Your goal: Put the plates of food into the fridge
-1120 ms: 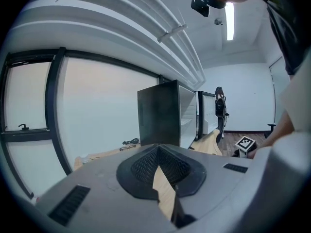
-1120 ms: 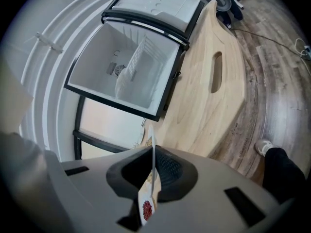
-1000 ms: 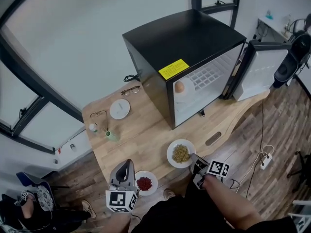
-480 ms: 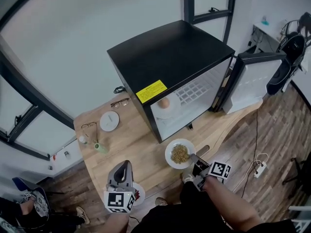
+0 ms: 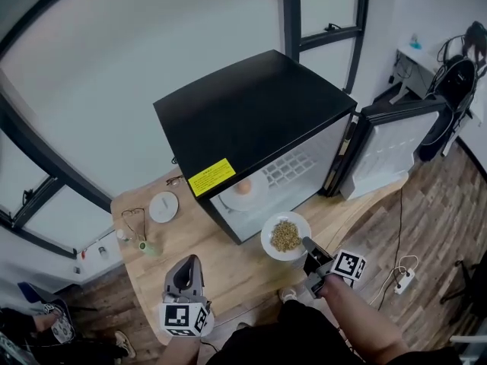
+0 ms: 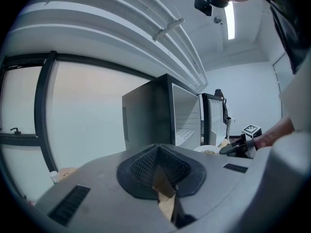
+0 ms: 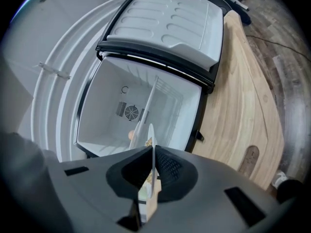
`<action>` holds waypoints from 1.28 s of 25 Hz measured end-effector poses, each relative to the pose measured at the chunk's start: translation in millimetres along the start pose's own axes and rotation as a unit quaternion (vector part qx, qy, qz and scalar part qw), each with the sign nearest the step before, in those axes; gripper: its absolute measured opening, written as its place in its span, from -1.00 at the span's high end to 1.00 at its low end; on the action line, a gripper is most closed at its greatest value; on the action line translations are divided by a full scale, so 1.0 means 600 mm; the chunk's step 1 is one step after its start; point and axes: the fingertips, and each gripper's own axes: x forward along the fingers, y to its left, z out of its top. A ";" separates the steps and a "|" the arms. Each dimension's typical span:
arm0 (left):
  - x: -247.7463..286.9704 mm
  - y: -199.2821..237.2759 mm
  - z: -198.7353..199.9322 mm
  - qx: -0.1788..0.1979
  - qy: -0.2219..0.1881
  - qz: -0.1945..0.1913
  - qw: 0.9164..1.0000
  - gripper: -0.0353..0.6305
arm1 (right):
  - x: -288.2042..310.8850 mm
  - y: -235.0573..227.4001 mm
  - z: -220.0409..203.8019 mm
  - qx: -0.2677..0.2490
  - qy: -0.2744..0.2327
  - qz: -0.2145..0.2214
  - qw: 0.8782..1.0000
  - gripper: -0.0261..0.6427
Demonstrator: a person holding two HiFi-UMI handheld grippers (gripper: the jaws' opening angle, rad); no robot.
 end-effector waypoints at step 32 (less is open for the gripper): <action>0.107 0.017 0.015 -0.012 -0.001 0.086 0.996 0.88 | 0.111 0.060 0.245 -0.042 -0.036 0.016 0.998 0.83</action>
